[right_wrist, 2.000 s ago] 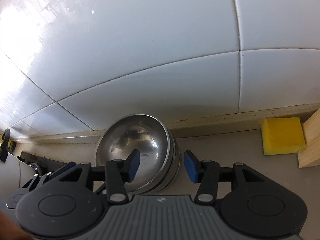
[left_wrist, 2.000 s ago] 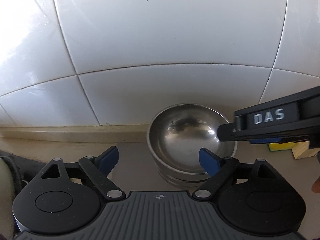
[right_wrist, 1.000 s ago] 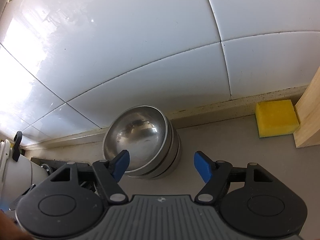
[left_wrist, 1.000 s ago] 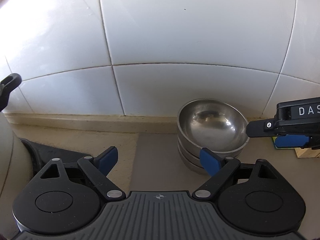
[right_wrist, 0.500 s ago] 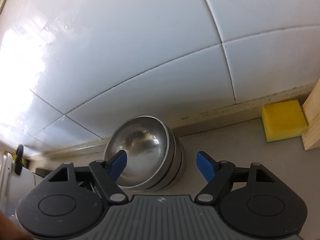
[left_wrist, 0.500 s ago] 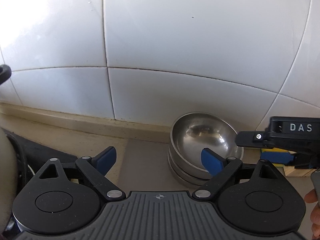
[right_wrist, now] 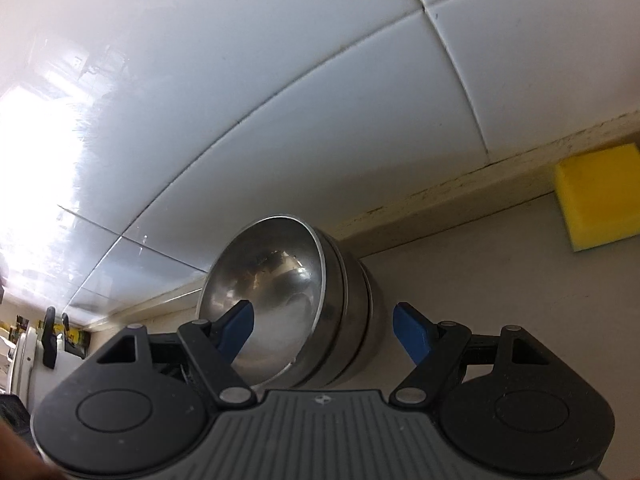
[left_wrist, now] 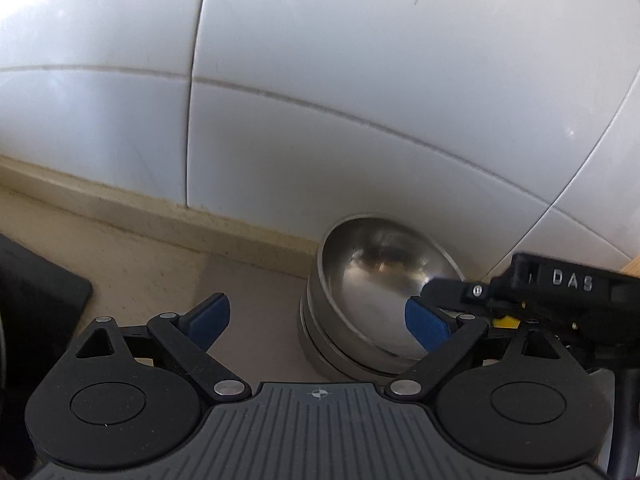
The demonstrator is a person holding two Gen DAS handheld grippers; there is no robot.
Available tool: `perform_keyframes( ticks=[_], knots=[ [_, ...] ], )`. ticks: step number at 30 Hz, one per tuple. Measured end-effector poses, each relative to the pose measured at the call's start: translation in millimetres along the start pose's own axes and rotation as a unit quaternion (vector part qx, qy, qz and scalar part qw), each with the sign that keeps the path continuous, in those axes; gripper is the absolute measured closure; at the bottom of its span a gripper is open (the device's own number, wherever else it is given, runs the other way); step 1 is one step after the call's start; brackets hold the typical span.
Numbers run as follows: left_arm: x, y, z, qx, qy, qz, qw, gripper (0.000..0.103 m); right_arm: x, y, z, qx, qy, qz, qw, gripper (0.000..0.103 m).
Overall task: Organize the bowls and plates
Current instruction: 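Move both grippers back toward the stacked steel bowls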
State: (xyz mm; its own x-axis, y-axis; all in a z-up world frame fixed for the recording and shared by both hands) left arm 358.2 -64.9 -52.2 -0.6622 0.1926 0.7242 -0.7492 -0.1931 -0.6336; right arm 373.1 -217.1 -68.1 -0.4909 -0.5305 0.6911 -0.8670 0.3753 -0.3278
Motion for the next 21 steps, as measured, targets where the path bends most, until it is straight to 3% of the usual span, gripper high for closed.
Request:
perform_keyframes(
  ticks=[5,13,21],
  knots=[
    [-22,6,-8,0.009,-0.006,-0.025,0.9996,0.012,-16,-4,2,-0.002,0.005,-0.008,1.0,0.042],
    [-47,9,-1,-0.022,-0.015,-0.063,0.9976,0.013,-43,-6,7,-0.027,0.001,-0.049,0.998,0.042],
    [-58,12,5,-0.016,0.02,-0.078,0.9966,0.012,-60,-3,11,-0.017,0.003,-0.08,0.997,0.043]
  ],
)
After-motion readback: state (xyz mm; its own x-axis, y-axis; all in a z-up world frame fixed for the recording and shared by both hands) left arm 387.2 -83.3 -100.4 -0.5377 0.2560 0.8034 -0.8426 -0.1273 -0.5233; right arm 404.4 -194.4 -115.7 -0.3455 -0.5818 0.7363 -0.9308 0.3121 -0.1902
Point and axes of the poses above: each gripper's, at about its wrist camera, not at the fingertips, and x roughly against the way its jaws point, z to its right, y to its underside, the point moved 9 cm from there along -x, roughly the way its jaws point
